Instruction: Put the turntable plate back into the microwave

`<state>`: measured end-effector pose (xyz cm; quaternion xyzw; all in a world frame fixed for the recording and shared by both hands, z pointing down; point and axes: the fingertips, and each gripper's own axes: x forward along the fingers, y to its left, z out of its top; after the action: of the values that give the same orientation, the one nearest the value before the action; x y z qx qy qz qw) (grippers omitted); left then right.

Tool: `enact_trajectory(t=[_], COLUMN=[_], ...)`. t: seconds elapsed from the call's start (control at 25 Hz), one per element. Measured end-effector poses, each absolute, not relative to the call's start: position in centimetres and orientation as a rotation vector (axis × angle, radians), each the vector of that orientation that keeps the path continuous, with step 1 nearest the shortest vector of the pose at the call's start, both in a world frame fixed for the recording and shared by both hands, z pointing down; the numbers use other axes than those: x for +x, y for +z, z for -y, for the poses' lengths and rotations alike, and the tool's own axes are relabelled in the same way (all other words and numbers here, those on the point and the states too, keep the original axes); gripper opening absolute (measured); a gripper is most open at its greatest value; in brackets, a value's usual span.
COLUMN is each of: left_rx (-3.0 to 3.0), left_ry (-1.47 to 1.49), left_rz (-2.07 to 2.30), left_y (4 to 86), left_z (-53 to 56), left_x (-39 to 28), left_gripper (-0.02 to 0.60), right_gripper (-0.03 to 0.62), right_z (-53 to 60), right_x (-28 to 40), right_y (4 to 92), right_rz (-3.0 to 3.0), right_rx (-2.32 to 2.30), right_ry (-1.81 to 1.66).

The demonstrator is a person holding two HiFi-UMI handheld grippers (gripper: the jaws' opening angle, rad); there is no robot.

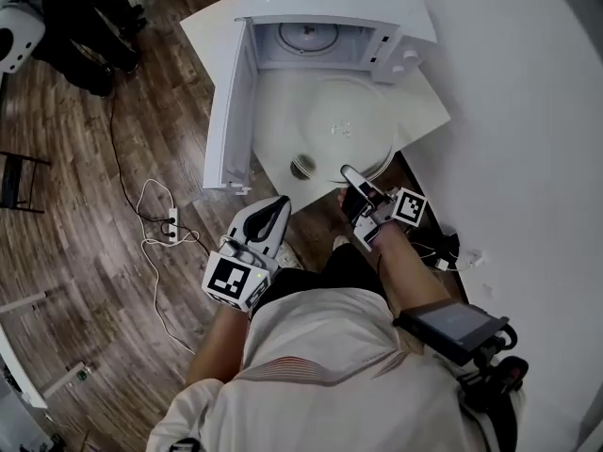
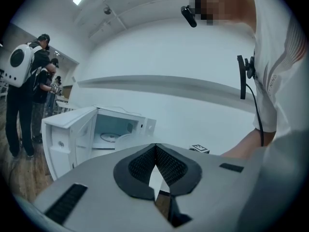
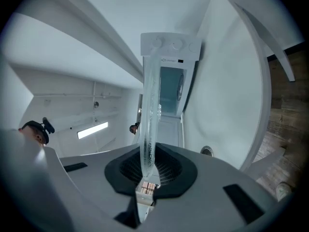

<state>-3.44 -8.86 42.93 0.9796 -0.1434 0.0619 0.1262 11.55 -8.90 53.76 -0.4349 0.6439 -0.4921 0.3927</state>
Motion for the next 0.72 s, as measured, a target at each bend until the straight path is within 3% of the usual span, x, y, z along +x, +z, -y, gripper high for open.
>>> enact_trajectory(t=[0.72], left_rx=[2.877], left_ry=[0.126], left_rz=[0.486], left_y=[41.1], left_z=[12.0], left_x=[-0.5], left_gripper=[0.009], right_gripper=[0.029], right_z=[17.6], right_x=[13.9], right_y=[54.6], right_rz=[-1.655], right_rx=[-1.076], right_ry=[-1.323])
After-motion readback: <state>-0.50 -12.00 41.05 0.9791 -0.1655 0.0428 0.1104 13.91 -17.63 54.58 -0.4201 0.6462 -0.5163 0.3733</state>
